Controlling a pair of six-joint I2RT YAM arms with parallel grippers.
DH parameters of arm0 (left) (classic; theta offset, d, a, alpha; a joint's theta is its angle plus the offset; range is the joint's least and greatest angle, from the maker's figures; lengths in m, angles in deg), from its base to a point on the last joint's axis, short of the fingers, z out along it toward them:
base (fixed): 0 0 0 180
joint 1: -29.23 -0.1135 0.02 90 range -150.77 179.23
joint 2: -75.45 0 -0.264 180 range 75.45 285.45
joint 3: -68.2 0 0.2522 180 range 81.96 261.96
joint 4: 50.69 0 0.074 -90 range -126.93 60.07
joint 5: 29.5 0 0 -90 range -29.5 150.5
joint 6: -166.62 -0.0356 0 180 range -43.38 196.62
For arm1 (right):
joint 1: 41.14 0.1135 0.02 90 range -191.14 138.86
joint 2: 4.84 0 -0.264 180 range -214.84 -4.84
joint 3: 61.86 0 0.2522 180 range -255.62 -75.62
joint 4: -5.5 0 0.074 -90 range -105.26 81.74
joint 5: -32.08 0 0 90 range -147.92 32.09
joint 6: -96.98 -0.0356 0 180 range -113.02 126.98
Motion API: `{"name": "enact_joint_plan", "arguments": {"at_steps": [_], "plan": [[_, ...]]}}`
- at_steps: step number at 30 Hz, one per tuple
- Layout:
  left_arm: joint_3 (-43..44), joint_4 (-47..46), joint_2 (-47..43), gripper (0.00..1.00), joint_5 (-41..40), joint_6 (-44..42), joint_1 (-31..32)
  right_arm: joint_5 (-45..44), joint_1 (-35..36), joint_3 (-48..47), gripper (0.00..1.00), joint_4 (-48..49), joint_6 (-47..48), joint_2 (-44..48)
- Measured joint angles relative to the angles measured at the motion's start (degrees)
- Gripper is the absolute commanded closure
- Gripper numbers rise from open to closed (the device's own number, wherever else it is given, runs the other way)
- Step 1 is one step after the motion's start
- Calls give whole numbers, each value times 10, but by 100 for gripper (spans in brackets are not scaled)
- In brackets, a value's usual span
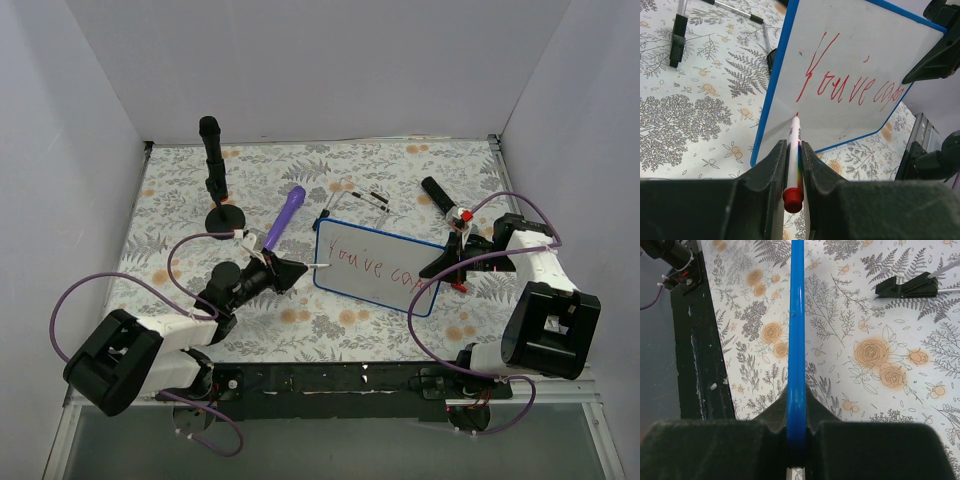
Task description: Write a sentence on the whiteboard
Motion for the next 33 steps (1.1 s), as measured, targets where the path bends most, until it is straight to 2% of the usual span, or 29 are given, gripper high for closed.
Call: {"name": "enact_joint_plan", "arguments": {"at_steps": [21, 33], "plan": [[2, 89, -6, 100, -7, -5, 0, 2, 0, 0, 99, 6, 1, 0], [15, 98, -31, 100, -7, -4, 0, 2, 0, 0, 99, 6, 4, -1]]}}
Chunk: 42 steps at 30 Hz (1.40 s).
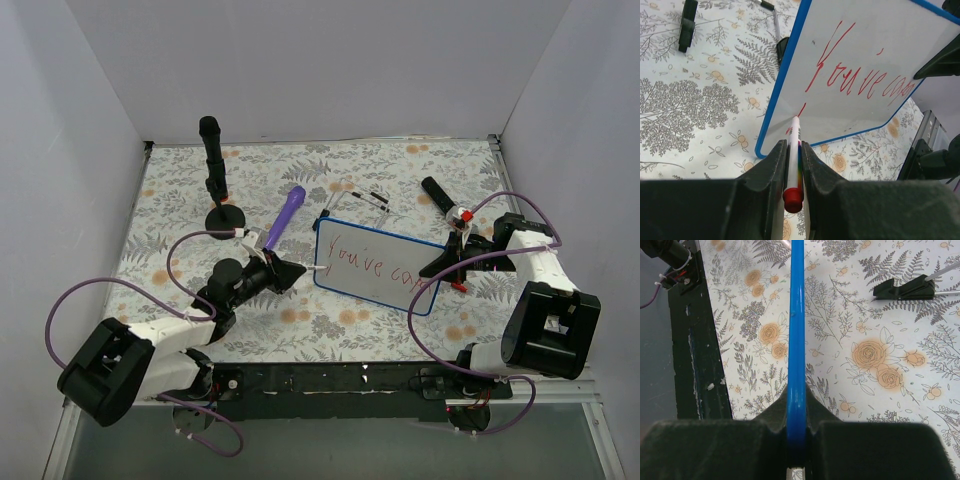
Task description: Write a sentence on the whiteboard
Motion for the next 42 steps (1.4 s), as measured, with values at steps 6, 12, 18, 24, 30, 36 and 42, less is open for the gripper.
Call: {"name": "enact_joint_plan", "arguments": {"at_steps": [6, 12, 18, 24, 30, 36, 42], "plan": [[9, -1, -3, 100, 0, 0, 0, 0, 0, 0, 99, 0, 0, 0], [9, 0, 3, 100, 4, 0, 0, 0, 0, 0, 99, 0, 0, 0], [9, 7, 4, 100, 5, 0, 0, 0, 0, 0, 99, 0, 0, 0], [9, 10, 16, 100, 7, 0, 0, 0, 0, 0, 99, 0, 0, 0], [14, 9, 30, 100, 13, 1, 0, 0, 0, 0, 99, 0, 0, 0], [19, 2, 38, 100, 20, 5, 0, 0, 0, 0, 99, 1, 0, 0], [22, -6, 41, 100, 26, 7, 0, 0, 0, 0, 99, 1, 2, 0]]}}
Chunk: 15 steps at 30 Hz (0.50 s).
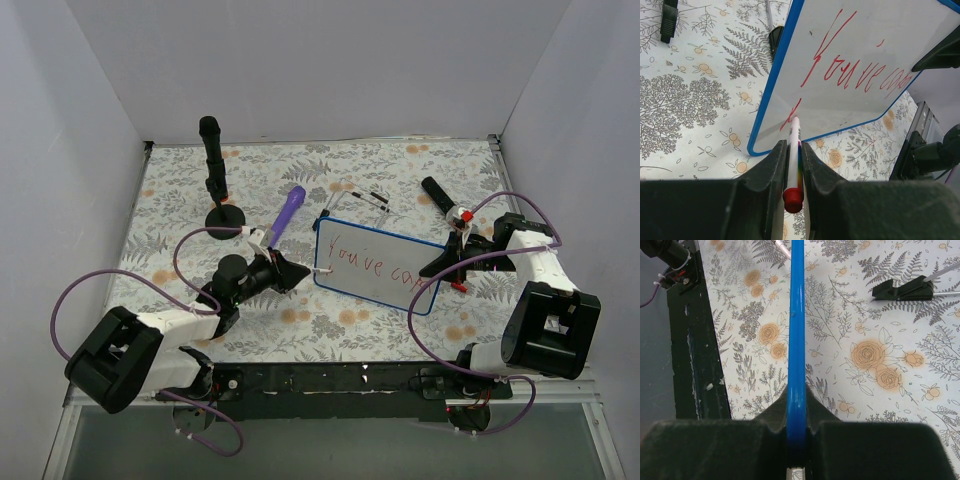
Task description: Write a sentence on the whiteboard
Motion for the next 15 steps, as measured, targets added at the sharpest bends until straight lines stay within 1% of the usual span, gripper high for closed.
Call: {"name": "enact_joint_plan", "arguments": {"at_steps": [7, 15], "plan": [[4, 5, 7, 100, 7, 0, 0, 0, 0, 0, 99, 0, 1, 0], [6, 34, 26, 100, 12, 0, 0, 0, 0, 0, 99, 0, 1, 0]]}}
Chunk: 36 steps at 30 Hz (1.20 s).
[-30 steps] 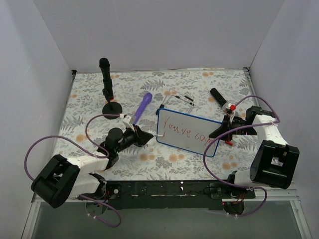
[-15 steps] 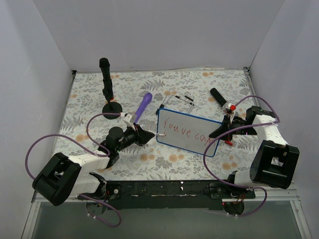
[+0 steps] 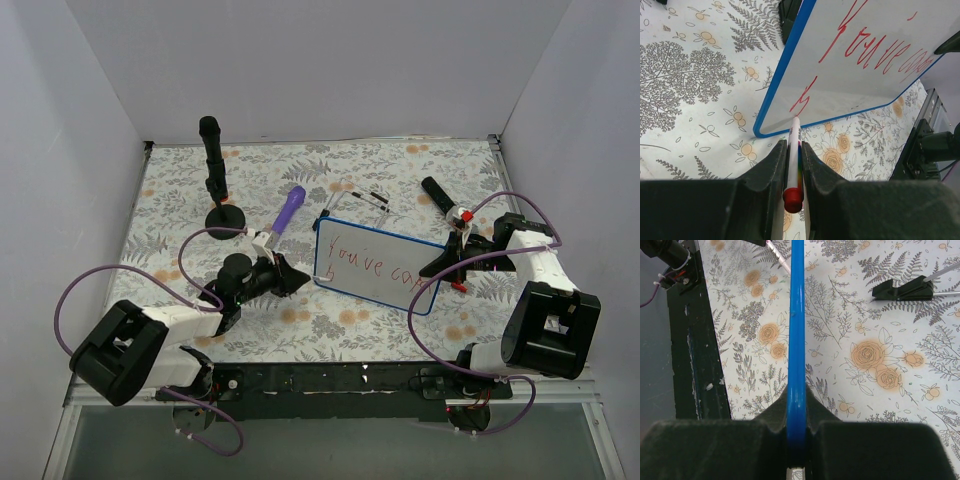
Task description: Write a sentence on the whiteboard
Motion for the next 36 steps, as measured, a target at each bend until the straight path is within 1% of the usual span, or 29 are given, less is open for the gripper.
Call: {"name": "enact_joint_plan", "arguments": {"at_steps": [5, 9, 14, 18, 21, 29, 36], "plan": [[0, 16, -4, 100, -9, -2, 0, 0, 0, 0, 99, 0, 0, 0], [0, 30, -23, 100, -24, -2, 0, 0, 0, 0, 99, 1, 0, 0], [0, 32, -50, 100, -37, -5, 0, 1, 0, 0, 99, 2, 1, -1], [0, 31, -53, 100, -38, -6, 0, 1, 0, 0, 99, 2, 1, -2], [0, 32, -54, 100, -26, -6, 0, 2, 0, 0, 99, 2, 1, -3], [2, 18, -64, 100, 40, 4, -1, 2, 0, 0, 99, 2, 2, -4], [28, -7, -41, 100, 45, 15, -1, 2, 0, 0, 99, 2, 2, -4]]}}
